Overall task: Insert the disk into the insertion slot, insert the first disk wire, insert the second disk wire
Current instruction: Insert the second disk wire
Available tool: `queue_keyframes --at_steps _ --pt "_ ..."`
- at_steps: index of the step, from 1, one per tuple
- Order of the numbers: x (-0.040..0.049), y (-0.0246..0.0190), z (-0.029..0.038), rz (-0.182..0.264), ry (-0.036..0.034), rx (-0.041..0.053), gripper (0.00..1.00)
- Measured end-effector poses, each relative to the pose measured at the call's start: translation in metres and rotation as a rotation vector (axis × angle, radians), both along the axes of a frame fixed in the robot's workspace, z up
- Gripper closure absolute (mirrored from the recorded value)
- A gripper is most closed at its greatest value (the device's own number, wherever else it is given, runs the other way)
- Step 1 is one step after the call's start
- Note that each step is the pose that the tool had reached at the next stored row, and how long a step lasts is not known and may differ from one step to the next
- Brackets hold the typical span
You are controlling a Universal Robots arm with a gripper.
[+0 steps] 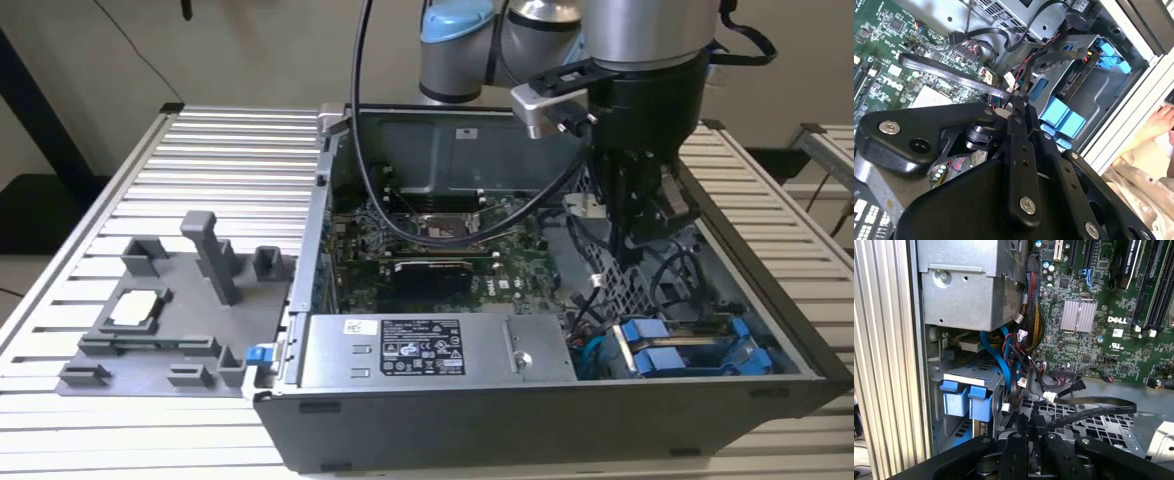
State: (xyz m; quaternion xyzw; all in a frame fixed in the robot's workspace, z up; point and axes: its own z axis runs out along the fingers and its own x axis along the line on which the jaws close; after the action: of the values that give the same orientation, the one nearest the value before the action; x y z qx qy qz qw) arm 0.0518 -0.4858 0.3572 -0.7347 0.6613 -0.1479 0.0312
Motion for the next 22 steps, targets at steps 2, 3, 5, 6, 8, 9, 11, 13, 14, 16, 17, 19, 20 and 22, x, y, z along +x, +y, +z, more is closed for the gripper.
queue_keyframes --at_steps 2,3,5,6,8,9,11,13,14,16,17,19,20,22 --pt "0.0 0.0 0.0 0.0 0.0 0.0 0.84" --pt "0.0 0.0 0.0 0.0 0.0 0.0 0.84" --pt "0.0001 -0.0001 -0.0001 0.0 0.0 0.0001 0.84" --pt "0.0005 -0.0004 -0.0002 0.0 0.0002 0.0002 0.84" --pt "0.0037 -0.002 -0.0002 0.0 0.0041 0.0 0.84" --pt "0.0061 -0.0031 -0.0002 0.0 0.0072 0.0 0.84" --pt "0.0097 -0.0047 -0.0003 0.0 0.0119 0.0 0.84" --pt "0.0195 -0.0105 -0.0005 0.0 0.0264 0.0001 0.84" --pt "0.0213 -0.0121 -0.0005 0.0 0.0296 0.0 0.84" --pt "0.025 -0.0156 -0.0005 0.0 0.036 0.0 0.84" --pt "0.0267 -0.0174 -0.0006 0.0 0.039 0.0 0.84" --pt "0.0301 -0.0214 -0.0007 0.0 0.045 0.0001 0.84" --pt "0.0316 -0.0233 -0.0007 0.0 0.0479 0.0002 0.84" --pt "0.0349 -0.0278 -0.0007 0.0 0.054 0.0 0.84"
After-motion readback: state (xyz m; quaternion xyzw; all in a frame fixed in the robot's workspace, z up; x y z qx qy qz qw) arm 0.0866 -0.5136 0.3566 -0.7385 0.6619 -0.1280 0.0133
